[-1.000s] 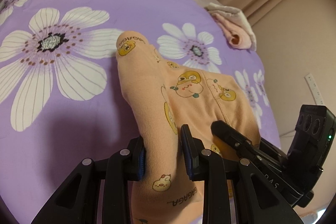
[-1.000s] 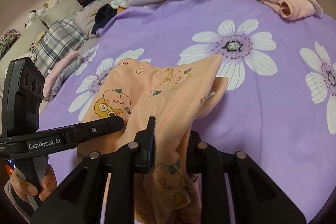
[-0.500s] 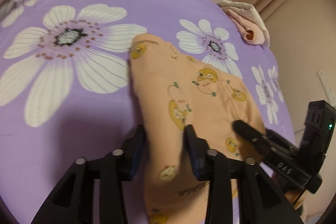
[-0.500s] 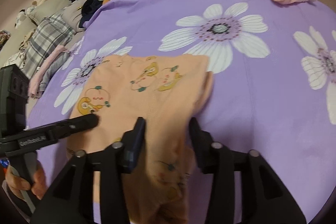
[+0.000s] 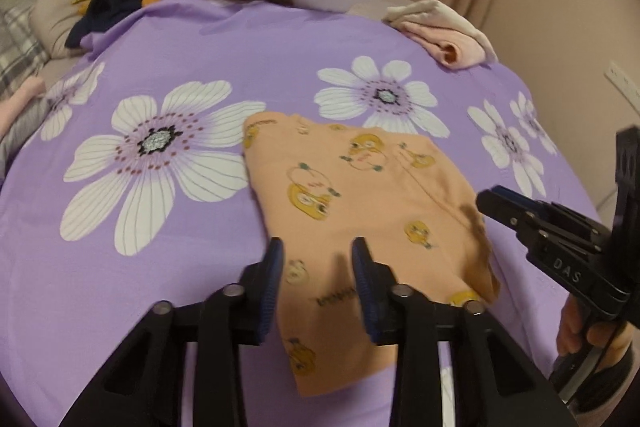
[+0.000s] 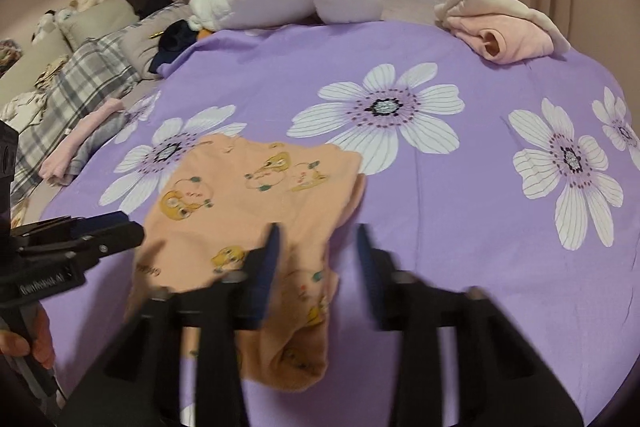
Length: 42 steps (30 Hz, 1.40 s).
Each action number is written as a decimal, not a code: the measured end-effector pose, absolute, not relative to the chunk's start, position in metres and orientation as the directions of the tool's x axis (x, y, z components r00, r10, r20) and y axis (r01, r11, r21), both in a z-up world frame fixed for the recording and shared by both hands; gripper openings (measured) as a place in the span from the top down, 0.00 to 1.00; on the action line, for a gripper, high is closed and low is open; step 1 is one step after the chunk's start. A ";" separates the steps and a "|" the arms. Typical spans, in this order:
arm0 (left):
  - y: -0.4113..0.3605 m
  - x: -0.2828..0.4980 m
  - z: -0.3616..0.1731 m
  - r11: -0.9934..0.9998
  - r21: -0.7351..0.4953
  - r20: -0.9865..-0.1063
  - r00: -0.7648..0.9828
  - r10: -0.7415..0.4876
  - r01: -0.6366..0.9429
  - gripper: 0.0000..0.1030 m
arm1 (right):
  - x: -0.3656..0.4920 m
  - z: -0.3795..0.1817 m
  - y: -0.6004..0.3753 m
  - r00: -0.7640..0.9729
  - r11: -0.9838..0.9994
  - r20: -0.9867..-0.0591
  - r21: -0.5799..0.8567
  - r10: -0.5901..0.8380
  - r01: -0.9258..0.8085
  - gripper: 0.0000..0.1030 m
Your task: Fold small clothes
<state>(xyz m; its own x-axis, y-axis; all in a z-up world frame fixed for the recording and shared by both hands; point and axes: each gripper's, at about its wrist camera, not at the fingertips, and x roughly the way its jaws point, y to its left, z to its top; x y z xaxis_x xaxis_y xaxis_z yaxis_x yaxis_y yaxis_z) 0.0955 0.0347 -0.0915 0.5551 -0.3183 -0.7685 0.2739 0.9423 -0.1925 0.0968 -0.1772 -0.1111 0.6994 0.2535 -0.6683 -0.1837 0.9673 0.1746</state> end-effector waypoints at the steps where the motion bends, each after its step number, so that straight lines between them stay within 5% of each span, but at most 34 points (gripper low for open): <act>1: 0.033 0.093 -0.094 0.941 -0.191 -0.771 0.550 -0.320 0.280 0.71 | 0.095 -0.112 -0.175 0.696 0.965 -0.669 0.177 0.261 -0.191 0.83; 29: 0.045 0.055 -0.112 0.957 -0.191 -0.829 0.486 -0.276 0.219 0.71 | 0.057 -0.141 -0.156 0.609 0.961 -0.747 0.154 0.266 -0.232 0.84; 32: 0.048 0.050 -0.099 0.965 -0.175 -0.831 0.495 -0.252 0.197 0.66 | 0.047 -0.129 -0.159 0.627 0.963 -0.735 0.146 0.259 -0.226 0.65; 36: 0.047 0.043 -0.080 0.966 -0.168 -0.823 0.511 -0.246 0.194 0.29 | 0.036 -0.112 -0.163 0.647 0.968 -0.722 0.137 0.243 -0.211 0.40; 42: 0.042 0.032 -0.058 0.975 -0.122 -0.821 0.534 -0.204 0.185 0.22 | 0.021 -0.086 -0.167 0.676 0.973 -0.703 0.115 0.222 -0.199 0.21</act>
<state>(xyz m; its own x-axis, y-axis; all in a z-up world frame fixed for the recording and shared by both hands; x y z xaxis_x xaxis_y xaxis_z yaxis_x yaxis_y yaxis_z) 0.0324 0.0421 -0.0575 0.5336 -0.2045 -0.8207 0.1855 0.9750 -0.1223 0.0213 -0.1671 -0.0856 0.6759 0.2216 -0.7029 -0.1992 0.9732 0.1152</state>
